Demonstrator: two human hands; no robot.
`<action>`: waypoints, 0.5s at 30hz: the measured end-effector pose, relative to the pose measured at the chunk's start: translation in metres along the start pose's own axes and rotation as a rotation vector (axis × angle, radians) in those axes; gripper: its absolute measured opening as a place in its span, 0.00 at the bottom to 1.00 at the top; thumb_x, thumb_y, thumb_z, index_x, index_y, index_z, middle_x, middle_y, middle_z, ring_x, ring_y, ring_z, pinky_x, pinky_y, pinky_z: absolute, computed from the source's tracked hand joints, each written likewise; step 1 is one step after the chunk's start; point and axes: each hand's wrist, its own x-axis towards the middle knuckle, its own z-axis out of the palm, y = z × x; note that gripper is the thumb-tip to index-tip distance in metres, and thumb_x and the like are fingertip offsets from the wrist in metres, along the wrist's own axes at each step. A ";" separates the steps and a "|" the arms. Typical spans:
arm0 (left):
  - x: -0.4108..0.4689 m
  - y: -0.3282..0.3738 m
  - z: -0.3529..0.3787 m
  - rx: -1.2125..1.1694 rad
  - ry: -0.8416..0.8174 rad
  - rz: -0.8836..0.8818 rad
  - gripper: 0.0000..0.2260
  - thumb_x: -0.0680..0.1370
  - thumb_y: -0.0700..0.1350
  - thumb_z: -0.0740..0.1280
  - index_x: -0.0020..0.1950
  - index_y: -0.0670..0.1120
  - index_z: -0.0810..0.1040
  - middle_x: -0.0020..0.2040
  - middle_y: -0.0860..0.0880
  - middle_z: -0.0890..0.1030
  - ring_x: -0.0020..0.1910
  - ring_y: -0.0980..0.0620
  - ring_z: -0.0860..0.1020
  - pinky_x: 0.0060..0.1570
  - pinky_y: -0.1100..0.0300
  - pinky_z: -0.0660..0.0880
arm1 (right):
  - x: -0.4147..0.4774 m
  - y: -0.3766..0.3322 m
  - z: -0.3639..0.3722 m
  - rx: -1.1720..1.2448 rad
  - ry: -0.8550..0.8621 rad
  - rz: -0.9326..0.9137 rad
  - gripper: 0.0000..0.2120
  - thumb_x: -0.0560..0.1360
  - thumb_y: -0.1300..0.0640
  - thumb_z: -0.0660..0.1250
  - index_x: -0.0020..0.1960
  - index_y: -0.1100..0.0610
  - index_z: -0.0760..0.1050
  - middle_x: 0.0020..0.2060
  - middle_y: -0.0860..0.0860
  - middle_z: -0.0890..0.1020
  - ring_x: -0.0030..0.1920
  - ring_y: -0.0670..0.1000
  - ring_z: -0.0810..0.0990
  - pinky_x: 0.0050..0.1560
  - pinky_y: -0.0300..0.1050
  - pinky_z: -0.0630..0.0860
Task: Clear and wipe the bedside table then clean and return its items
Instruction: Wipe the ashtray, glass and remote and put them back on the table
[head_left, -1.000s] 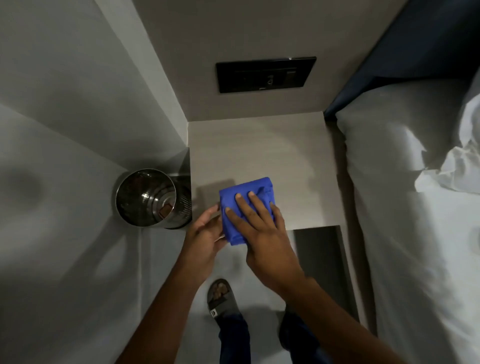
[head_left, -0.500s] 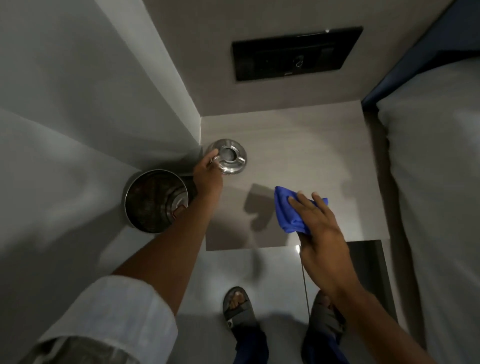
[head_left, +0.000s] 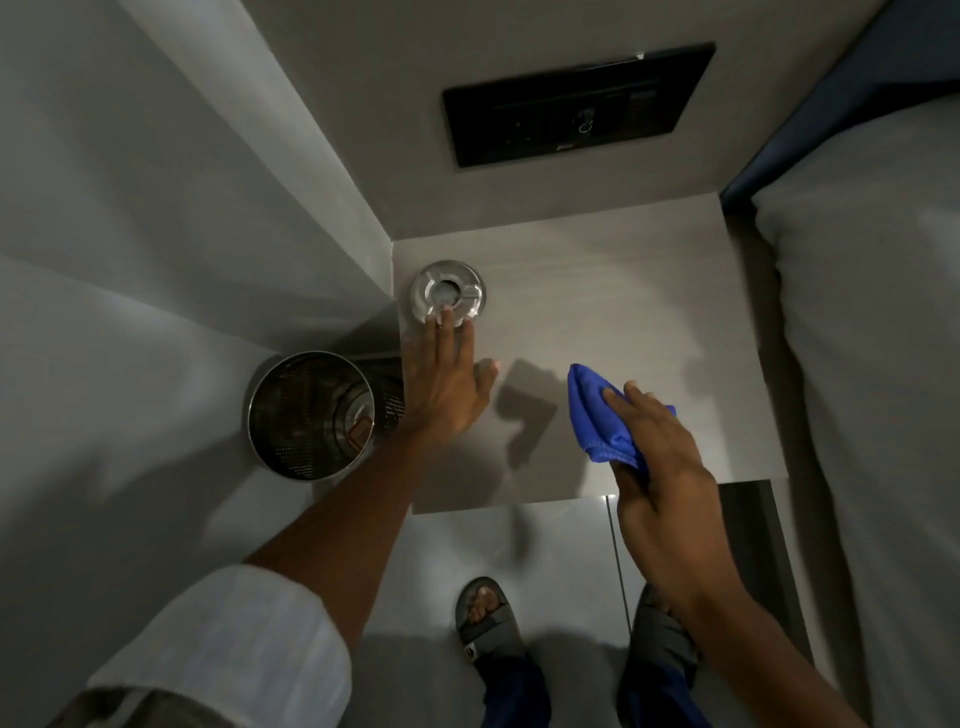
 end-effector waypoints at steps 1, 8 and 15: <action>0.007 -0.001 -0.004 0.000 -0.013 -0.015 0.32 0.81 0.62 0.47 0.79 0.46 0.49 0.81 0.42 0.46 0.79 0.40 0.44 0.74 0.34 0.46 | -0.001 0.001 -0.003 -0.013 0.008 0.004 0.32 0.75 0.70 0.64 0.71 0.42 0.64 0.71 0.47 0.68 0.72 0.51 0.67 0.73 0.51 0.63; 0.021 0.002 -0.033 0.076 -0.024 -0.040 0.32 0.81 0.62 0.51 0.79 0.47 0.49 0.81 0.43 0.46 0.79 0.41 0.43 0.74 0.37 0.44 | -0.015 0.008 -0.027 -0.033 0.127 0.123 0.07 0.81 0.47 0.54 0.47 0.48 0.65 0.32 0.48 0.73 0.31 0.49 0.73 0.37 0.50 0.74; -0.122 0.127 -0.070 -1.075 -0.373 -0.073 0.17 0.77 0.53 0.66 0.65 0.54 0.75 0.60 0.47 0.81 0.62 0.50 0.79 0.61 0.55 0.74 | -0.030 0.020 -0.084 0.457 0.098 0.548 0.04 0.79 0.57 0.64 0.53 0.53 0.72 0.46 0.53 0.80 0.44 0.52 0.80 0.44 0.46 0.77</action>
